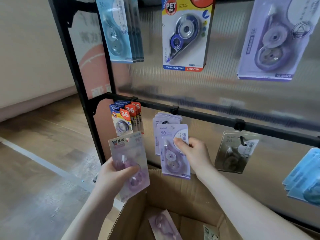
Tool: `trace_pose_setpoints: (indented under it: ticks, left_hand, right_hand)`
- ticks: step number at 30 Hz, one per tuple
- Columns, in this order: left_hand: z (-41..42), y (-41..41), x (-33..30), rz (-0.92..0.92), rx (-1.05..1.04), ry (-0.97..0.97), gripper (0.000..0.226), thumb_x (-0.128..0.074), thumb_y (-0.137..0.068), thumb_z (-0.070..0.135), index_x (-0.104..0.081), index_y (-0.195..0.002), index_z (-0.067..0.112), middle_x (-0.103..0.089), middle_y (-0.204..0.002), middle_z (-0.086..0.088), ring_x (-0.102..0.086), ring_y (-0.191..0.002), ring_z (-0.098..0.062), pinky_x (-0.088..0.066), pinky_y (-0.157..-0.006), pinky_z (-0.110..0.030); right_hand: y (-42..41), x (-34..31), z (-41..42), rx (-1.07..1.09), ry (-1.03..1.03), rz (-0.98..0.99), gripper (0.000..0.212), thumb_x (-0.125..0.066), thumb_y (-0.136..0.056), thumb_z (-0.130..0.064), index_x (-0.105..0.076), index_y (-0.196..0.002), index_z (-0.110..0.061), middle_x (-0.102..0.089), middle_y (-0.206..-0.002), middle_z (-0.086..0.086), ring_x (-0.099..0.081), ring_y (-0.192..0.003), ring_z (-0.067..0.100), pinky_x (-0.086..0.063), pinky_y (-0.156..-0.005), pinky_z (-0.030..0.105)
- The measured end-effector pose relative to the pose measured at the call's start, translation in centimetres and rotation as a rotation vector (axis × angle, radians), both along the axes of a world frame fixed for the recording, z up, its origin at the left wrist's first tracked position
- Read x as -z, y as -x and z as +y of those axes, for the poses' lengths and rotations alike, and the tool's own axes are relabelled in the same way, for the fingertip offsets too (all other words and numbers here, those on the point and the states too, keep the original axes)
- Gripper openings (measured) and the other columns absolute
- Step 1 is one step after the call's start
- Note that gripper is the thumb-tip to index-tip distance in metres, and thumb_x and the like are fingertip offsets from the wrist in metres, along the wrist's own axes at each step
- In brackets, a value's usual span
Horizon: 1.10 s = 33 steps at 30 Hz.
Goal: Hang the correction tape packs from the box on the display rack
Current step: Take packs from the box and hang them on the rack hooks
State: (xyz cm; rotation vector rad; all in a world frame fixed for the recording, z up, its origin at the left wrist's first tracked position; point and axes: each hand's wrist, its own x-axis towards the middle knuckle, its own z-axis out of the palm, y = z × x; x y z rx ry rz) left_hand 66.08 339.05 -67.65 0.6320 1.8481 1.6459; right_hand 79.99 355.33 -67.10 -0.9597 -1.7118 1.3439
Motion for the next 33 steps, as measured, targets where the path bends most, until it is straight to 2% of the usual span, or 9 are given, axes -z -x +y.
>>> trace_pose_setpoints:
  ticks: [2,4,10,13,16,20,25,29,33]
  left_hand:
    - [0.0,0.3,-0.3,0.011,0.005,-0.012,0.041,-0.070,-0.050,0.017,-0.065,-0.089,0.003,-0.073,-0.078,-0.014,-0.070,-0.071,-0.028,-0.054,-0.062,-0.035]
    - [0.0,0.8,-0.1,0.011,0.006,-0.009,0.042,-0.070,-0.050,0.016,-0.065,-0.090,0.004,-0.073,-0.082,-0.016,-0.071,-0.075,-0.031,-0.056,-0.071,-0.042]
    - [0.0,2.1,0.1,0.008,-0.002,0.014,0.044,-0.071,-0.049,0.016,-0.064,-0.092,0.006,-0.074,-0.079,-0.012,-0.072,-0.074,-0.030,-0.057,-0.072,-0.043]
    - [0.3,2.2,0.4,0.021,-0.025,0.043,0.041,-0.070,-0.050,0.018,-0.065,-0.089,0.009,-0.074,-0.077,-0.009,-0.072,-0.075,-0.029,-0.057,-0.075,-0.047]
    - [0.7,2.0,0.6,0.015,-0.027,0.045,0.037,-0.071,-0.051,0.018,-0.066,-0.088,0.010,-0.074,-0.075,-0.005,-0.072,-0.075,-0.026,-0.058,-0.071,-0.042]
    - [1.2,1.5,0.6,0.030,-0.014,0.025,0.027,-0.076,-0.061,0.009,-0.065,-0.085,0.015,-0.074,-0.073,0.000,-0.072,-0.072,-0.019,-0.056,-0.070,-0.037]
    - [1.3,1.2,0.7,0.078,-0.009,0.041,0.025,-0.070,-0.076,-0.005,-0.065,-0.088,0.016,-0.073,-0.074,0.007,-0.071,-0.072,-0.013,-0.055,-0.064,-0.030]
    - [1.3,1.2,0.4,0.085,-0.009,0.033,0.025,-0.074,-0.074,-0.002,-0.065,-0.086,0.018,-0.073,-0.073,0.008,-0.071,-0.074,-0.015,-0.056,-0.071,-0.035]
    - [1.4,1.2,0.2,0.063,-0.004,0.027,0.026,-0.076,-0.071,0.001,-0.065,-0.087,0.018,-0.074,-0.075,0.005,-0.072,-0.076,-0.018,-0.057,-0.074,-0.039]
  right_hand:
    - [1.0,-0.1,-0.1,0.007,-0.017,-0.004,0.025,-0.067,-0.086,-0.030,-0.061,-0.066,-0.017,-0.067,-0.066,-0.003,-0.065,-0.068,0.019,-0.042,-0.057,0.028]
    - [2.0,-0.1,-0.1,0.004,-0.043,-0.006,0.025,-0.068,-0.086,-0.025,-0.059,-0.063,-0.019,-0.063,-0.060,-0.007,-0.060,-0.061,0.011,-0.041,-0.054,0.024]
    - [3.8,0.0,0.0,0.049,-0.094,0.032,0.016,-0.065,-0.087,-0.022,-0.065,-0.078,-0.008,-0.070,-0.078,0.001,-0.065,-0.076,0.019,-0.046,-0.062,0.030]
    - [4.3,-0.2,0.1,0.068,-0.112,0.035,0.016,-0.063,-0.089,-0.024,-0.065,-0.081,-0.011,-0.068,-0.077,-0.005,-0.063,-0.072,0.011,-0.045,-0.059,0.026]
    - [4.6,-0.1,0.4,0.096,-0.124,0.039,0.020,-0.062,-0.090,-0.025,-0.065,-0.080,-0.007,-0.066,-0.072,-0.001,-0.055,-0.063,0.009,-0.040,-0.055,0.025]
    - [4.9,0.1,0.5,0.104,-0.108,0.050,0.021,-0.062,-0.090,-0.025,-0.067,-0.083,-0.006,-0.069,-0.079,0.002,-0.060,-0.070,0.014,-0.044,-0.060,0.029]
    - [4.6,0.3,0.0,0.130,-0.115,0.093,0.021,-0.062,-0.090,-0.022,-0.060,-0.072,-0.011,-0.062,-0.068,-0.006,-0.051,-0.058,0.006,-0.037,-0.051,0.019]
    - [4.3,0.2,0.1,0.195,-0.140,0.117,0.030,-0.061,-0.090,-0.019,-0.051,-0.062,-0.014,-0.054,-0.058,-0.010,-0.045,-0.048,0.000,-0.031,-0.044,0.012]
    - [4.3,0.1,0.7,0.207,-0.161,0.011,0.033,-0.061,-0.090,-0.021,-0.049,-0.059,-0.016,-0.048,-0.053,-0.009,-0.041,-0.046,0.003,-0.028,-0.042,0.011]
